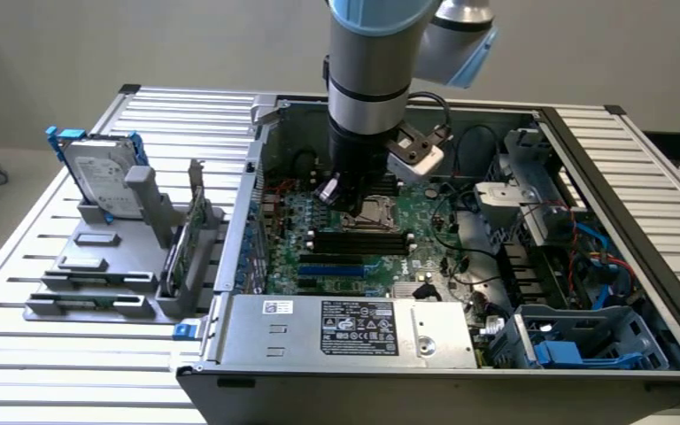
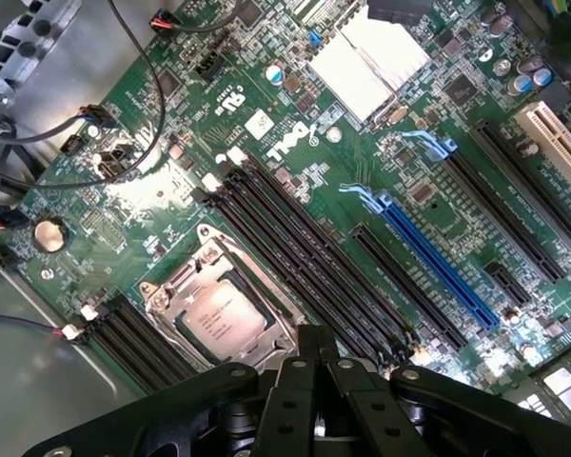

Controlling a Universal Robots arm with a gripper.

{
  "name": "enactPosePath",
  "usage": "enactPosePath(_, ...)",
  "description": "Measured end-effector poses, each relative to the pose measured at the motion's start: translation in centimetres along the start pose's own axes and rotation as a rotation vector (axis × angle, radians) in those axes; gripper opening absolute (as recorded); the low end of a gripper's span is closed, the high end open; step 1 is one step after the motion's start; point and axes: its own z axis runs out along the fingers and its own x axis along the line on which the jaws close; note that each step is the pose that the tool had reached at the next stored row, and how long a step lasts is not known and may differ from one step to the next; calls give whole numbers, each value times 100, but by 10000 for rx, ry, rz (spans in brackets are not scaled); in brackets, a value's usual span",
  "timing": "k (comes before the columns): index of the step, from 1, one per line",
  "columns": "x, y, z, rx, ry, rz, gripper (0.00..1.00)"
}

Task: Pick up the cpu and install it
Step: 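Install the first cpu locking lever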

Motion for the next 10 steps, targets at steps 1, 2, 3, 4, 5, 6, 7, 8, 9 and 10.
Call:
enactPosePath(1,-8,-8,1,0,1,0,11)
enactPosePath(2,-15,-16,2,0,0,0,11)
enactPosePath(3,-21,-23,3,-1,-1,0,11)
enactPosePath(4,-24,-30,6,-1,-2,0,11)
enactPosePath(5,-26,-36,10,0,-2,0,11)
enactPosePath(6,-26,-42,16,0,0,0,11)
enactPosePath(7,-26,-48,23,0,1,0,11)
enactPosePath(8,-25,-53,30,0,0,-1,11)
enactPosePath(9,-23,-59,38,0,0,0,11)
enactPosePath(10,-23,-64,48,0,0,0,11)
